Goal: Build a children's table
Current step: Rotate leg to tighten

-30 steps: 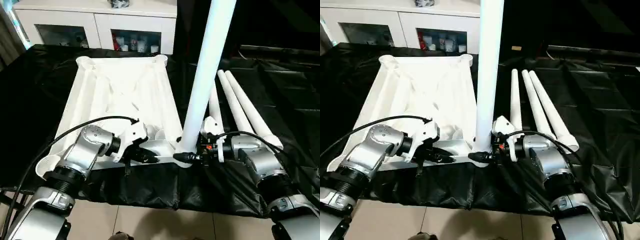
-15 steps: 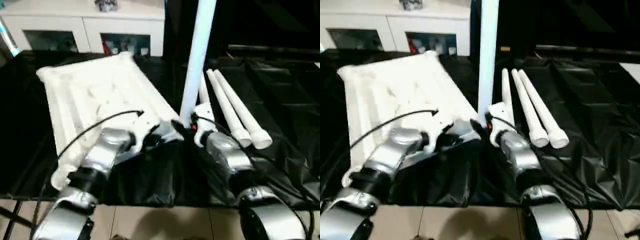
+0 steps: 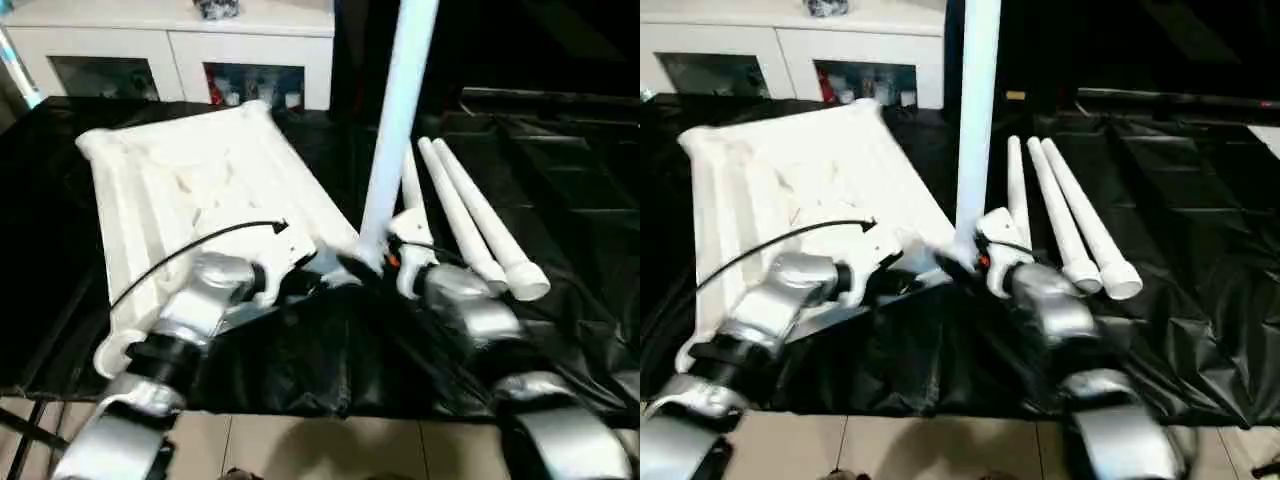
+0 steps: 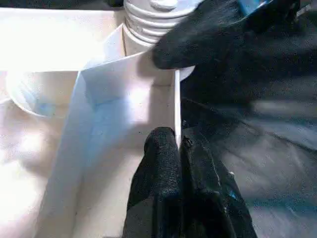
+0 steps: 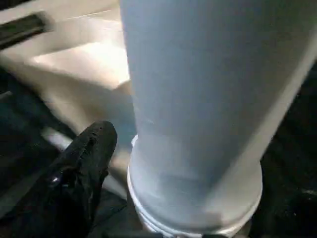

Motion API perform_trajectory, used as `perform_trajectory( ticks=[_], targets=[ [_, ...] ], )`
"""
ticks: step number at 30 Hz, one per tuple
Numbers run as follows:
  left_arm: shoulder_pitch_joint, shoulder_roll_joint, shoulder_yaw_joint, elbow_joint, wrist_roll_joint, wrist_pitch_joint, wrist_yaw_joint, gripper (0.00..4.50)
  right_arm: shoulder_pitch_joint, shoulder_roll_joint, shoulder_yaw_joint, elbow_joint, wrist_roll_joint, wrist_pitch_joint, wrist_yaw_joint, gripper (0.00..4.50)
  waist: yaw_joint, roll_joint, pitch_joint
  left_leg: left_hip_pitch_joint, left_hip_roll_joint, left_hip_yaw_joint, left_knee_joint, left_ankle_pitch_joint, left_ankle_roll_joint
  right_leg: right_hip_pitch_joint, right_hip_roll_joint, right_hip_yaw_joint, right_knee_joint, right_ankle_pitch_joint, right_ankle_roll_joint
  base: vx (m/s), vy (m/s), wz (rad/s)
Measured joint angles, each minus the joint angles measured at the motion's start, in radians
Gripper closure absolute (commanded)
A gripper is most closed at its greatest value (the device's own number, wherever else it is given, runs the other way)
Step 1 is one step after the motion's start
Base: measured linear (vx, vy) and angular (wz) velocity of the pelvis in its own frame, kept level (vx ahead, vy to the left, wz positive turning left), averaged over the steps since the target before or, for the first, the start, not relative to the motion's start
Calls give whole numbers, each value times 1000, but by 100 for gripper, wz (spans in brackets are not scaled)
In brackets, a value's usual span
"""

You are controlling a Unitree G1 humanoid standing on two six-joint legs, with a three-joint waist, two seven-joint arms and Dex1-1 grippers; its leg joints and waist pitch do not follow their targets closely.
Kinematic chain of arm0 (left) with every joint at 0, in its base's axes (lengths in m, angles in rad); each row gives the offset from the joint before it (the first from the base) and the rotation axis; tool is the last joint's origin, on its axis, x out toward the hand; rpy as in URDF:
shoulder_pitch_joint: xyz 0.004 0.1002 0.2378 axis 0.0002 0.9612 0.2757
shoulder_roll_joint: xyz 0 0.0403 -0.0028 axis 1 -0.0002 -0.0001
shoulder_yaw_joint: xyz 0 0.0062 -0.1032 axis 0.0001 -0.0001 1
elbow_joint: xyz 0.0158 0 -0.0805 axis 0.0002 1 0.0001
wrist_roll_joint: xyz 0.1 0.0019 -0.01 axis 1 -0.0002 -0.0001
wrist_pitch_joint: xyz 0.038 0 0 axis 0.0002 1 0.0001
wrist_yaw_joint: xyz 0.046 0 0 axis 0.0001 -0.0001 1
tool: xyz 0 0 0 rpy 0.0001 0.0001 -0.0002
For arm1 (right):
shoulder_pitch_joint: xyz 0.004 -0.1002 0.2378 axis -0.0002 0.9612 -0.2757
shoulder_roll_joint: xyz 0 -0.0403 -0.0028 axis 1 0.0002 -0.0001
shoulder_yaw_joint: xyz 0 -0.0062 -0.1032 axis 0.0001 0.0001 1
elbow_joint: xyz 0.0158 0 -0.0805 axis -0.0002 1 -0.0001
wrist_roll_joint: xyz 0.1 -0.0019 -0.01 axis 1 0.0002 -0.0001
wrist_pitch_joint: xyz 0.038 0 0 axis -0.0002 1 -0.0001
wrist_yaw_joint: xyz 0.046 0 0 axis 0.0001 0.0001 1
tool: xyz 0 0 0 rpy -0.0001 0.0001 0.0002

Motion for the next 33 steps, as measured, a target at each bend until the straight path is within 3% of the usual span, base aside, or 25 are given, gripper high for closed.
perform_trajectory(
  ticks=[4, 12, 17, 21, 25, 29, 33],
  targets=[
    [6, 38, -18, -3, -17, -36, -95, 450, 21, -52, 32, -51, 23, 28, 177, 51, 11, 0, 0, -1, 0, 0, 0, 0, 0, -1, 0, -1, 0, 0, 0, 0, 0, 0],
    [5, 73, -45, 0, -26, -72, -207, 450, 20, -105, 75, -75, 27, 59, 357, 118, 27, -1, 0, -1, 0, 0, 1, 0, 0, 0, 0, 0, 0, 0, -1, 0, 0, 0],
    [5, 95, -52, 2, -31, -87, -249, 450, 22, -108, 93, -95, 31, 83, 397, 162, 27, -1, 0, 0, 0, 0, 1, 0, 0, 0, 0, 0, 0, 0, -1, 0, 0, 0],
    [5, 96, -50, 3, -32, -83, -248, 450, 33, -104, 92, -112, 32, 91, 386, 169, 27, -1, 0, 0, 0, 0, 1, 0, 0, 0, 0, 0, 0, 0, -1, 0, 0, 0],
    [5, 78, -28, 9, -31, -42, -177, 450, 36, -65, 53, -95, 25, 82, 267, 172, 20, -1, 1, 2, 0, 0, 1, 0, 0, 0, 0, 0, 2, 1, -1, 0, 0, 0],
    [-7, -11, 16, 29, -7, 25, 15, 450, -4, 25, -27, 5, 17, 60, -61, 174, -8, -1, 0, 4, 0, 0, 3, 0, 0, 1, 0, 1, 2, -1, 1, 0, 0, 0],
    [-13, -81, 31, 27, 25, 65, 160, 450, -43, 92, -64, 54, 5, 61, -312, 174, -14, 1, -1, 4, 0, 0, 3, 0, 0, 1, 0, 1, 1, -1, 1, 0, 0, 0]
  ],
)
